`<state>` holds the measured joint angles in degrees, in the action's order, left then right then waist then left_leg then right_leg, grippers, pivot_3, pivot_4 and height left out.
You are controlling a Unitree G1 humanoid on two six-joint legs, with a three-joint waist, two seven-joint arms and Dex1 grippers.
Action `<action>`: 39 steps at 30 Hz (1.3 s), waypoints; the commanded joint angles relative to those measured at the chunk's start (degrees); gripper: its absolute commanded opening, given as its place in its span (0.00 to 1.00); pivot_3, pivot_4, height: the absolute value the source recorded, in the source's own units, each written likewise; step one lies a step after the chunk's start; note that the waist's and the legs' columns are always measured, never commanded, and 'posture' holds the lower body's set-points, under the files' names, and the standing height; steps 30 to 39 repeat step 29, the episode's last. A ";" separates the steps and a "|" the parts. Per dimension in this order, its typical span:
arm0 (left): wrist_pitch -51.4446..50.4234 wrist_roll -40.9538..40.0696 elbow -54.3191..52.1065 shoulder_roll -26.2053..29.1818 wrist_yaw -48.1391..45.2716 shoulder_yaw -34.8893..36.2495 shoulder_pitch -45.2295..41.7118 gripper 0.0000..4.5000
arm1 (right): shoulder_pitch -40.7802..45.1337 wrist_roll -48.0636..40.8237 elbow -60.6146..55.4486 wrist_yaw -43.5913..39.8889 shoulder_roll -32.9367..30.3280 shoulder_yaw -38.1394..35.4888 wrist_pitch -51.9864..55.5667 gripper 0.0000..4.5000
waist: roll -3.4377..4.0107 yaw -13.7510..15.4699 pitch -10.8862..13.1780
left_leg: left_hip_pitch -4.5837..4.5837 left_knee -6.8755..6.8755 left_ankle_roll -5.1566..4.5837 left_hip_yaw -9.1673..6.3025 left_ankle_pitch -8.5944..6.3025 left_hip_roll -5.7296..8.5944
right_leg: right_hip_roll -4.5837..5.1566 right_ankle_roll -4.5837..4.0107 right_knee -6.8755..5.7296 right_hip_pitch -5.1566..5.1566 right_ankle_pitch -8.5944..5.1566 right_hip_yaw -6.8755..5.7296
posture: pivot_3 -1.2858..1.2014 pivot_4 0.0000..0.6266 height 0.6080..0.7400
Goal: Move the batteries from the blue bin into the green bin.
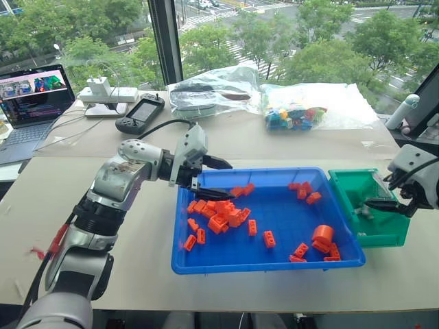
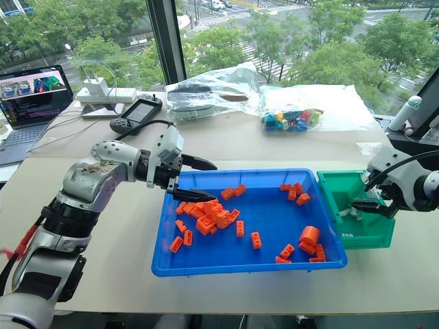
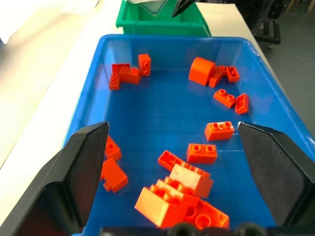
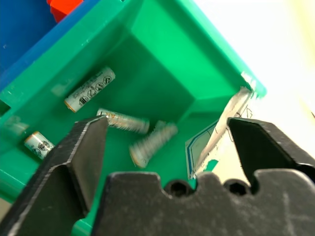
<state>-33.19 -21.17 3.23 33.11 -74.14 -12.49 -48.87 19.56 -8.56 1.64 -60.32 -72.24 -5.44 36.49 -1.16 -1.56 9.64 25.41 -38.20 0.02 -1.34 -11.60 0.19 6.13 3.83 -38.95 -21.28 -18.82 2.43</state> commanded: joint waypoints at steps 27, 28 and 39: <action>18.29 8.70 10.93 -4.72 38.08 20.89 16.41 1.00 | -16.83 -10.72 -7.74 25.63 25.44 -43.42 -0.97 0.99 | 0.01 0.64 -0.05 | -0.15 0.15 0.02 0.05 0.01 0.06 | 0.09 0.00 -0.01 0.10 0.00 0.07 | 0.52 0.24 0.94; 18.12 8.88 11.08 -4.94 38.77 20.82 16.93 1.00 | -16.61 -11.19 -8.14 26.03 25.77 -43.20 -0.83 0.99 | 0.00 0.69 -0.05 | -0.15 0.15 0.02 0.05 0.01 0.06 | 0.12 0.00 -0.02 0.08 0.00 0.08 | 0.52 0.24 0.94; 18.00 8.87 11.10 -5.14 39.12 20.82 17.27 1.00 | -16.45 -11.59 -8.41 26.34 25.95 -43.05 -0.70 0.99 | 0.00 0.69 -0.05 | -0.15 0.15 0.02 0.05 0.01 0.08 | 0.12 0.00 -0.01 0.08 0.00 0.07 | 0.52 0.24 0.94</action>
